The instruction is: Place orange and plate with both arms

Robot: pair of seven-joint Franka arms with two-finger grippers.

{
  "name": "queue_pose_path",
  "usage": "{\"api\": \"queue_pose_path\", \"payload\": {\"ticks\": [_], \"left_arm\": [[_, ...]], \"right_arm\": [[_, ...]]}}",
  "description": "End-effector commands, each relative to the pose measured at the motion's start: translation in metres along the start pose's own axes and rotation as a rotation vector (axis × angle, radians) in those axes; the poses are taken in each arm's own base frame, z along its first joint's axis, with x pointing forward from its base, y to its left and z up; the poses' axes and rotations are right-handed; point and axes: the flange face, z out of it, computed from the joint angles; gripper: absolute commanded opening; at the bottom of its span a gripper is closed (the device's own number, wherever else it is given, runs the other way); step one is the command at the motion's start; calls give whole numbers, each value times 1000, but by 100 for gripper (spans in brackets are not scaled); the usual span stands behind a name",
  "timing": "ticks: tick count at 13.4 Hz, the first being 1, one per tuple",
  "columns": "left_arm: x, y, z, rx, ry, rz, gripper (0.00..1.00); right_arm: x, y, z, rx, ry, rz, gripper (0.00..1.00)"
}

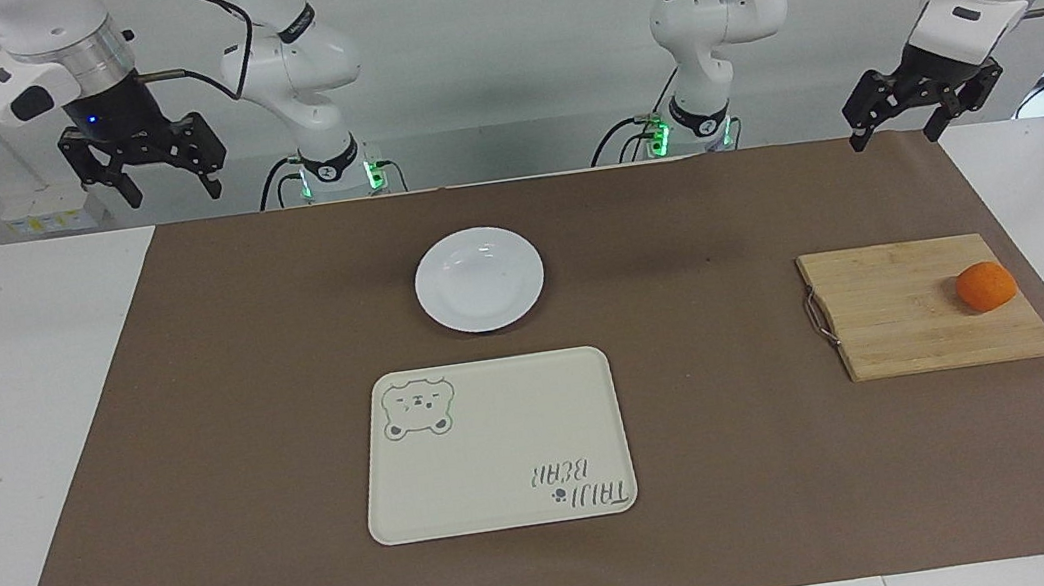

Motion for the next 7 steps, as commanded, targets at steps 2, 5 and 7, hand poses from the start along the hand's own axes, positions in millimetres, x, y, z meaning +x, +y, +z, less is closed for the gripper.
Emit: {"api": "queue_pose_path", "payload": {"ticks": [2,5,7], "left_arm": [[-5,4,-7,-3,-3,-6,100],[-5,6,-6,-3,-1,-4,100],[-5,1,-7,-3,0,2,100]], "right_arm": [[-9,5,0,3,-12,-14,100],[-9,5,0,3,-14,-14,100],[-11,5,1,3,-15,-14,100]]}}
